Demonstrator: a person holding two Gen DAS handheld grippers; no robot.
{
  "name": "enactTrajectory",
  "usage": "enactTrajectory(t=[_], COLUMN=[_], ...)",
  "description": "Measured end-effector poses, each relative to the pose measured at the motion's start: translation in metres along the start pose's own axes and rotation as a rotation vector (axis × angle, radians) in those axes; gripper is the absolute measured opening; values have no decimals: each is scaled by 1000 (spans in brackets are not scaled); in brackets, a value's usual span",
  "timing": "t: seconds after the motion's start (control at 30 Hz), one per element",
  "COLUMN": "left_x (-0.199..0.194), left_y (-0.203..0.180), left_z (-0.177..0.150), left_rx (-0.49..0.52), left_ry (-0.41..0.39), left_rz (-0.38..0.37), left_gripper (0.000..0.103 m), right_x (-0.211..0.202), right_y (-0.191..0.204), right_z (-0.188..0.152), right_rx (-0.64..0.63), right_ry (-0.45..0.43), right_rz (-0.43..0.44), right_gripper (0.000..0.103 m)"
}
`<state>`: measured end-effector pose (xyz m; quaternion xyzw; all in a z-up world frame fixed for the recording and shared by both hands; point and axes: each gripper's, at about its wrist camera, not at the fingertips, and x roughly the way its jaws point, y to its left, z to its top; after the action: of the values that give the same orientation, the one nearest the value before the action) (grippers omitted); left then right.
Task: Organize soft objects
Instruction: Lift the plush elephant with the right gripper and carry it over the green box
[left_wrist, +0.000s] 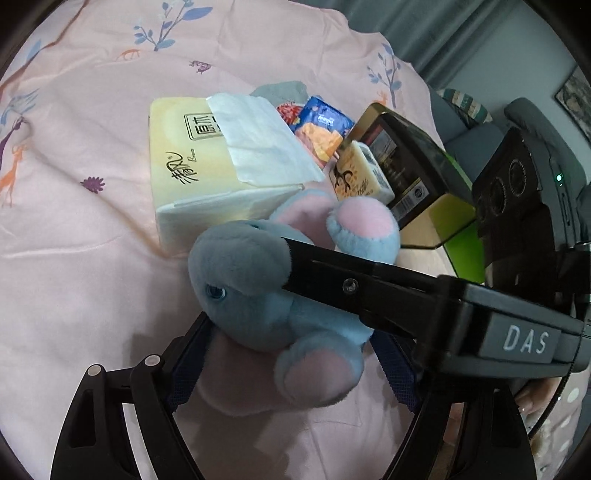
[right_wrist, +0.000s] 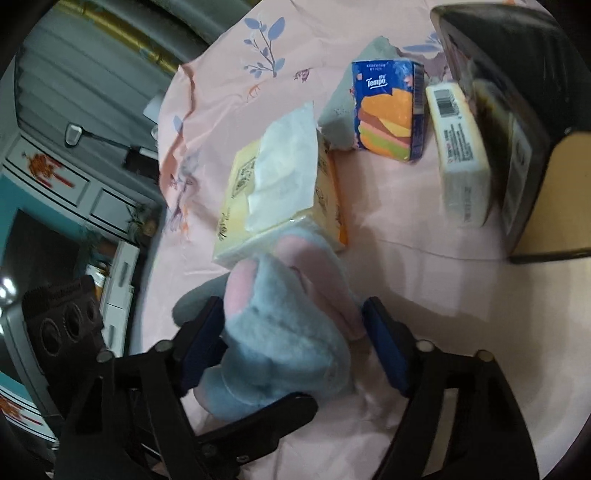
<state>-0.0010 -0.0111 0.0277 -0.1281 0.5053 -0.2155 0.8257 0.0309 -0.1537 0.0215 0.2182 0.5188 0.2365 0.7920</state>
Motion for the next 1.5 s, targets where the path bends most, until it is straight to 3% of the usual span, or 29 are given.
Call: enactTrajectory(t=[0.17,1.07,1.3,1.5], left_x=[-10,-77,-71,-43], left_y=[-2,-52,-107,-177], left_z=[-1,6,28,59], left_rx=[13,195,277,368], left_ry=[-18,-336,-375,-357], left_rz=[-10,-73,-169,-276], left_gripper=[80,79,79,79], right_x=[-7,-90,-145,-204], right_y=[13,62,50,6], right_z=[-5,-7,-3,9], right_rx=[-50,-214,-221,-109], right_ry=[-21,-260,-369,-486], right_rz=[15,-11,-87,-164], right_gripper=[60,60,59,59])
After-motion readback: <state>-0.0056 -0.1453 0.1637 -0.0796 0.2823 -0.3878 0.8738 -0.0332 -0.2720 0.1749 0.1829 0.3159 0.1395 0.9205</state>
